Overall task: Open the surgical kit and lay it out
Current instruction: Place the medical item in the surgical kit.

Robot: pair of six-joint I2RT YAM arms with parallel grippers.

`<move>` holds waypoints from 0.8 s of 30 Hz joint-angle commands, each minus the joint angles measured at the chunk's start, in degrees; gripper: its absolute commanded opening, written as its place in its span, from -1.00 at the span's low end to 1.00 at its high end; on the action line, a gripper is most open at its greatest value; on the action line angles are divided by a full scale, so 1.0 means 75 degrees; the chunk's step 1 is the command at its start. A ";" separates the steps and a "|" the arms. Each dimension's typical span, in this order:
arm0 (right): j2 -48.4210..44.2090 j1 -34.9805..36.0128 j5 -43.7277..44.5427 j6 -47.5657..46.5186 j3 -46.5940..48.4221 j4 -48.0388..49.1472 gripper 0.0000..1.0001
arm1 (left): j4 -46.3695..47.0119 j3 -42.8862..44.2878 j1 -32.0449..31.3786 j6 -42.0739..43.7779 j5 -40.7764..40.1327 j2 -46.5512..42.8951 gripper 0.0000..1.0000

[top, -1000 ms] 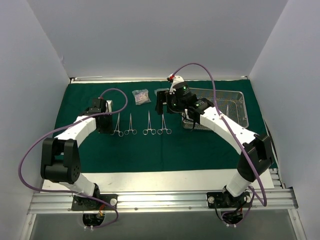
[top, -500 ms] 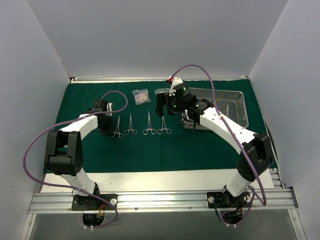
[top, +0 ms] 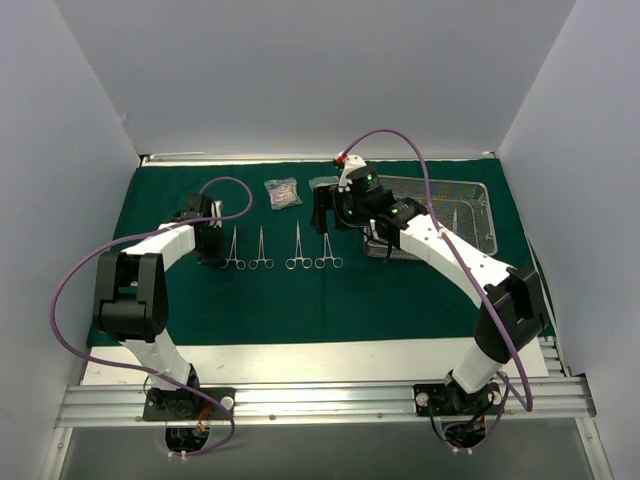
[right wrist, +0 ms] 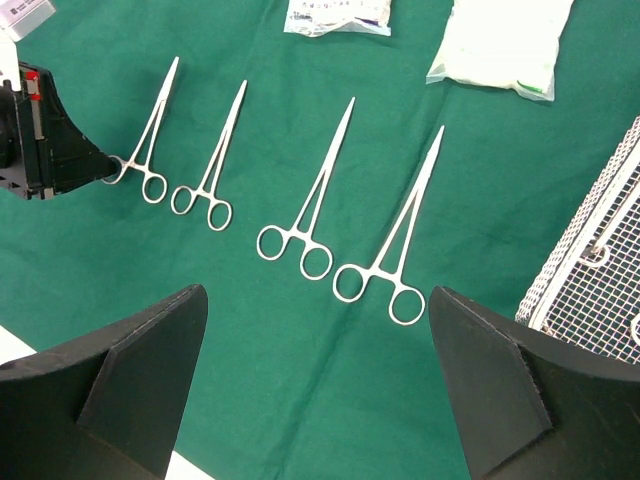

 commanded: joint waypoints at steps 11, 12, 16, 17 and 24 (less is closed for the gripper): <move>-0.0205 -0.0044 -0.0138 -0.0121 -0.0064 0.0140 0.75 | 0.0246 0.0391 0.0048 0.0147 0.0060 0.0233 -0.78; -0.0194 -0.0032 -0.0150 -0.0109 -0.0064 0.0152 0.75 | 0.0246 0.0391 0.0048 0.0147 0.0060 0.0245 -0.76; -0.0193 -0.0044 -0.0162 -0.0098 -0.0087 0.0152 0.76 | 0.0223 0.0414 0.0048 0.0159 0.0061 0.0292 -0.70; -0.0205 -0.0044 -0.0162 -0.0086 -0.0099 0.0152 0.76 | 0.0234 0.0414 0.0048 0.0147 0.0060 0.0292 -0.68; -0.0182 -0.0032 -0.0162 -0.0097 -0.0122 0.0175 0.76 | 0.0234 0.0321 -0.0011 0.0159 0.0061 0.0233 -0.66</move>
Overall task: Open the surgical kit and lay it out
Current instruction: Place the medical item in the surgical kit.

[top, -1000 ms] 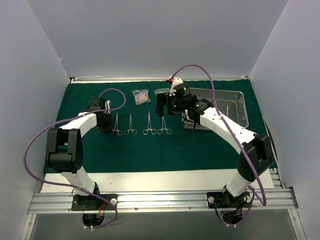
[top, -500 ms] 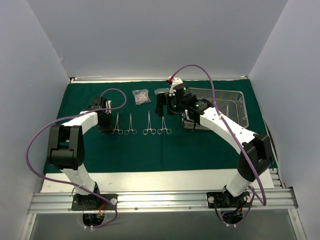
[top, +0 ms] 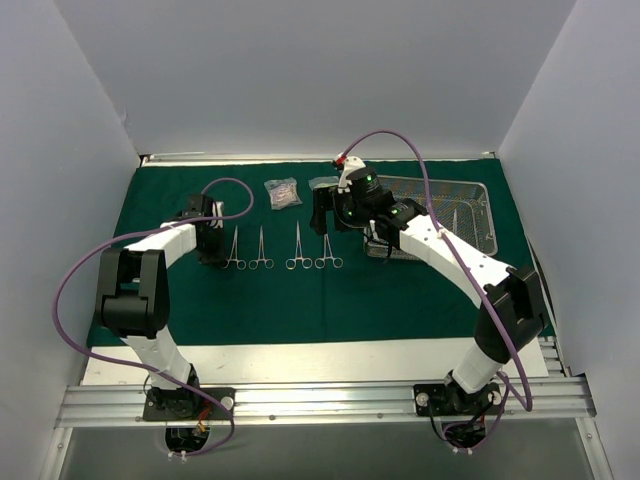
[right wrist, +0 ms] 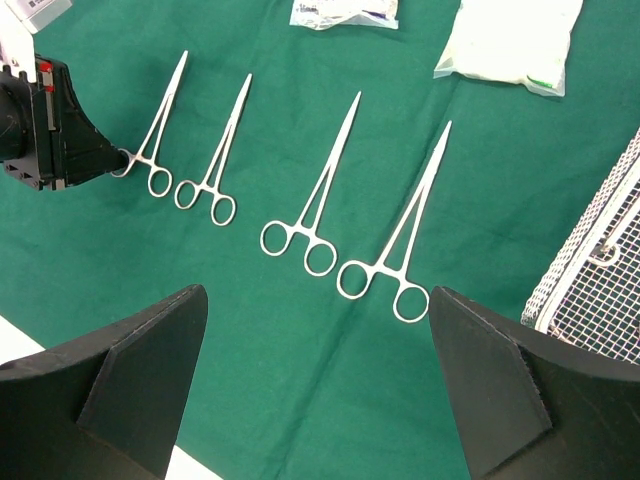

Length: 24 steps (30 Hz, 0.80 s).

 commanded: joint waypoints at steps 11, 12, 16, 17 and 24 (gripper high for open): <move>-0.0147 -0.0044 -0.0066 -0.0062 -0.0082 0.0175 0.76 | 0.0196 0.0222 -0.0090 -0.0055 0.0084 0.0009 -0.63; -0.0158 -0.0044 -0.0066 -0.0051 -0.0093 0.0175 0.75 | 0.0196 0.0222 -0.0113 -0.0055 0.0095 0.0009 -0.62; -0.0135 -0.0044 -0.0066 -0.0051 -0.0093 0.0175 0.75 | 0.0162 0.0245 -0.0137 -0.0078 0.0049 0.0032 -0.55; -0.0135 -0.0044 -0.0066 -0.0051 -0.0093 0.0187 0.76 | 0.0161 0.0245 -0.0137 -0.0101 0.0026 0.0044 -0.53; -0.0123 -0.0044 -0.0089 -0.0051 -0.0070 0.0175 0.76 | 0.0103 0.0303 -0.0113 -0.0254 -0.0208 0.0067 -0.45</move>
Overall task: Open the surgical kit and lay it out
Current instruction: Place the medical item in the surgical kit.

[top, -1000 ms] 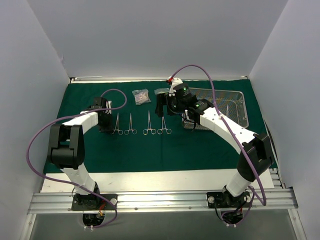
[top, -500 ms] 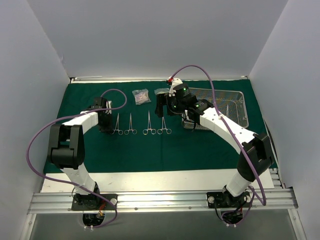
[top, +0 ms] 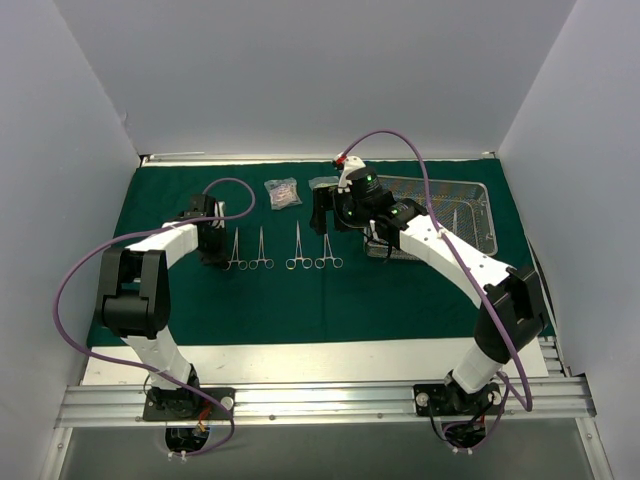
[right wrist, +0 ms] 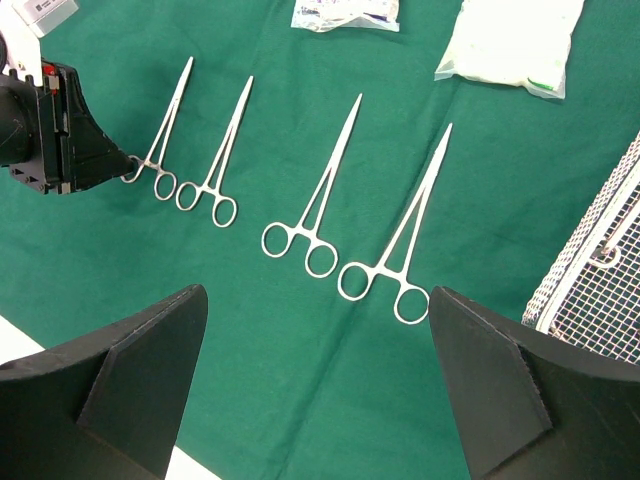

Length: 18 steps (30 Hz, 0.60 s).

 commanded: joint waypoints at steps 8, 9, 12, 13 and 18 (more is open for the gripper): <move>-0.0170 -0.0044 -0.0083 -0.0054 -0.0053 0.0137 0.76 | -0.0023 0.0383 -0.0023 -0.0167 -0.0271 -0.0005 -0.31; -0.0182 -0.0044 -0.0048 -0.0065 -0.0041 0.0126 0.76 | -0.0081 0.0394 -0.0023 -0.0190 -0.0306 -0.0122 -0.31; -0.0193 -0.0056 0.0022 -0.0089 0.0018 0.0079 0.76 | -0.0245 0.0441 -0.0011 -0.0260 -0.0516 -0.0379 -0.28; -0.0205 -0.0067 0.0034 -0.0100 0.0041 0.0067 0.76 | -0.0304 0.0476 -0.0011 -0.0283 -0.0563 -0.0439 -0.28; -0.0240 -0.0184 0.0303 -0.0217 0.0252 -0.0132 0.75 | -0.0760 0.0699 0.0012 -0.0529 -0.0973 -0.1046 -0.06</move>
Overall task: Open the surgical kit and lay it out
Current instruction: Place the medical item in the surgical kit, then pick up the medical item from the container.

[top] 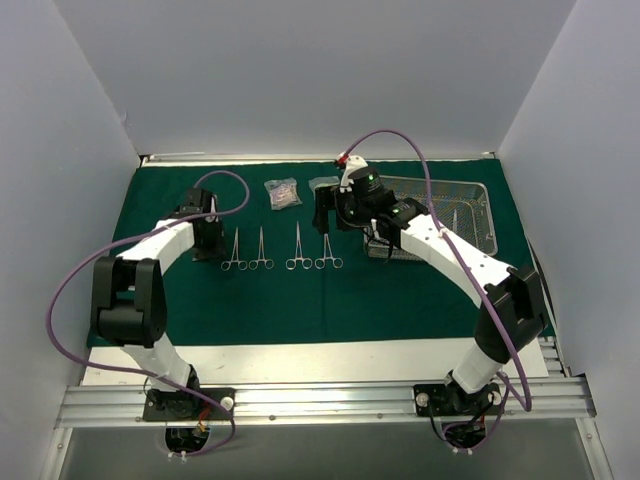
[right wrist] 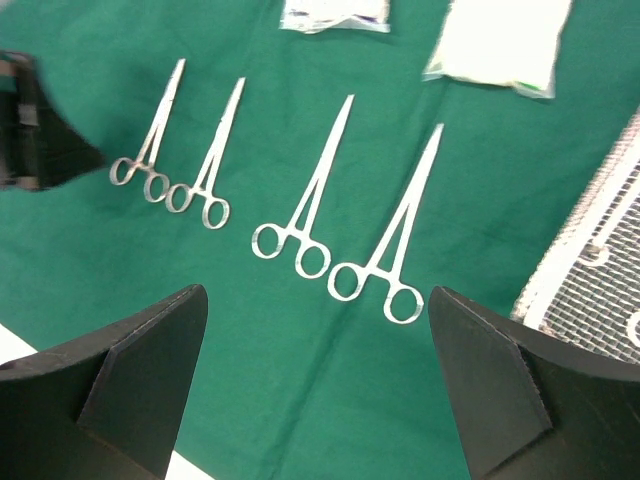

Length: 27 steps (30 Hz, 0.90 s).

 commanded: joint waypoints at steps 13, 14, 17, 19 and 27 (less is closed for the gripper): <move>-0.0007 -0.2324 0.1736 -0.0291 0.0551 -0.1142 0.70 | -0.1496 0.1140 0.0088 -0.0620 -0.1469 -0.2763 0.88; 0.0052 -0.2500 0.1759 -0.0279 0.0574 -0.1224 0.69 | -0.1531 0.1163 0.0088 -0.0596 -0.1493 -0.2961 0.88; 0.0322 -0.3157 0.1900 -0.0221 0.0598 -0.1377 0.64 | -0.1660 0.1117 0.0112 -0.0432 -0.1551 -0.3232 0.88; 0.0543 -0.3450 0.1970 -0.0186 0.0598 -0.1377 0.57 | -0.1661 0.0988 0.0112 -0.0315 -0.1598 -0.3443 0.88; 0.1516 -0.4610 0.2252 -0.0068 0.0914 -0.1717 0.12 | -0.1567 0.0250 0.0100 -0.0443 -0.1130 -0.4088 0.88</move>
